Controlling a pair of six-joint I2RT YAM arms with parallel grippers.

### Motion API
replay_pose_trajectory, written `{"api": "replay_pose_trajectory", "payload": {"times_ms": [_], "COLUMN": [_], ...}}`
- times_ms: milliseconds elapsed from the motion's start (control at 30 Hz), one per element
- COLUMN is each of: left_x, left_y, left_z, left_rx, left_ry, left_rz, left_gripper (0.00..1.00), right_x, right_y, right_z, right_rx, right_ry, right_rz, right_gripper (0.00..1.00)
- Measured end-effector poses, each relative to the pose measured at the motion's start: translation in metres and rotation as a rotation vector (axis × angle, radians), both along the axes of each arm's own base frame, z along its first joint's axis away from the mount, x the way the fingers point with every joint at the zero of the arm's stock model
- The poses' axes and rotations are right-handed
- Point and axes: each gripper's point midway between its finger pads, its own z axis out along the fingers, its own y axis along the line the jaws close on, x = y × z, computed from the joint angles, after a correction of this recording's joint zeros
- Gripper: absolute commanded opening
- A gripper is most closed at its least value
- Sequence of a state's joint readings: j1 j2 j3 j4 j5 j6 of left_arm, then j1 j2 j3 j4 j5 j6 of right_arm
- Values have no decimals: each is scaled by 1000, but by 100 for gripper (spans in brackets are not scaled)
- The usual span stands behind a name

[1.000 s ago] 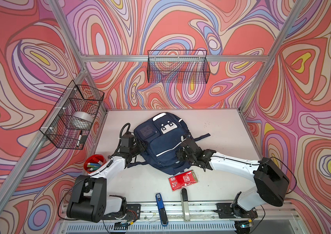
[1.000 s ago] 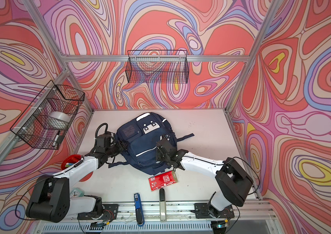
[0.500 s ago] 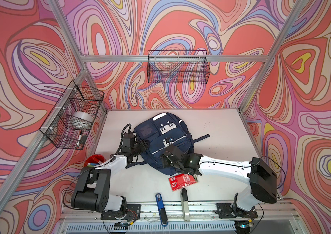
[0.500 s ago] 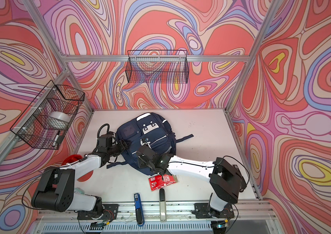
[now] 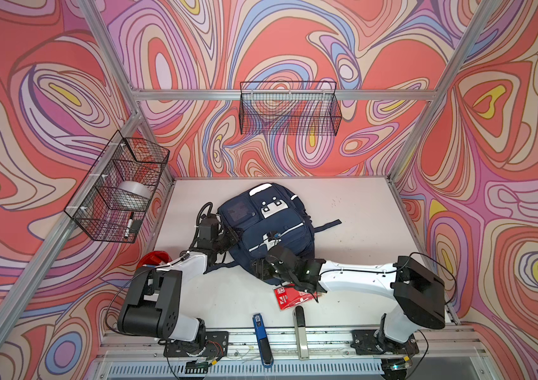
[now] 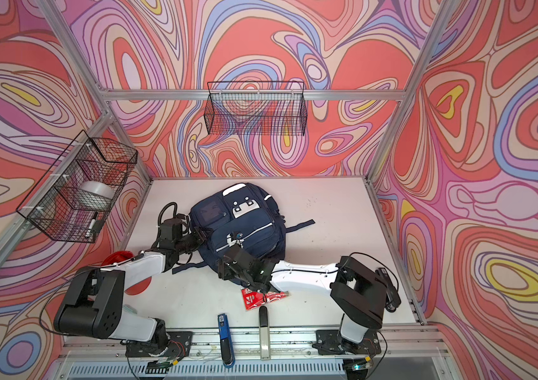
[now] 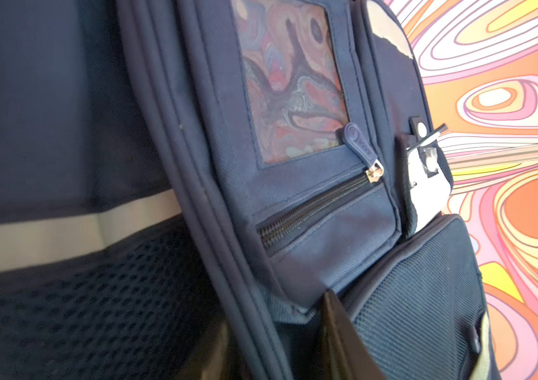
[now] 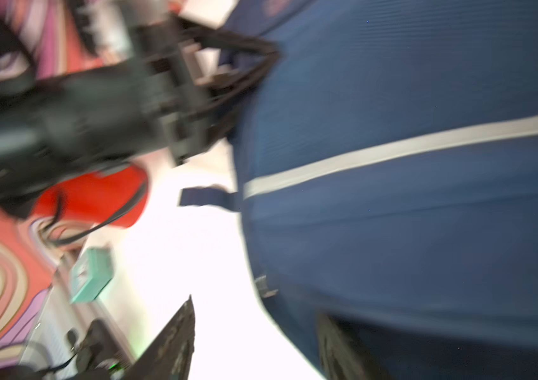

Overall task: Pack books, pencil case, and school supplies into a backpack
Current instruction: Zip the student bag at the center of the table.

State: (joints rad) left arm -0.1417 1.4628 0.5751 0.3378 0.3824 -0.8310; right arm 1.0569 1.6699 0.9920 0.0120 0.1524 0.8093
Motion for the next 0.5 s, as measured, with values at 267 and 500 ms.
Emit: {"api": "replay_pose_trajectory", "payload": {"times_ms": [267,500], "left_x": [-16,-36], "left_y": [-54,-78], "left_z": [-3,4], "left_rx": [-43,-72], "left_ry": [10,18], "left_rz": [-89,-143], "left_gripper": [42,68], "right_x": [58,79], "right_y": [-75,-126], "right_z": [-28,-2], "right_rx": [-54,-143], "right_ry": [78,-1], "right_rz": [-187,-276], "right_gripper": [62,62]}}
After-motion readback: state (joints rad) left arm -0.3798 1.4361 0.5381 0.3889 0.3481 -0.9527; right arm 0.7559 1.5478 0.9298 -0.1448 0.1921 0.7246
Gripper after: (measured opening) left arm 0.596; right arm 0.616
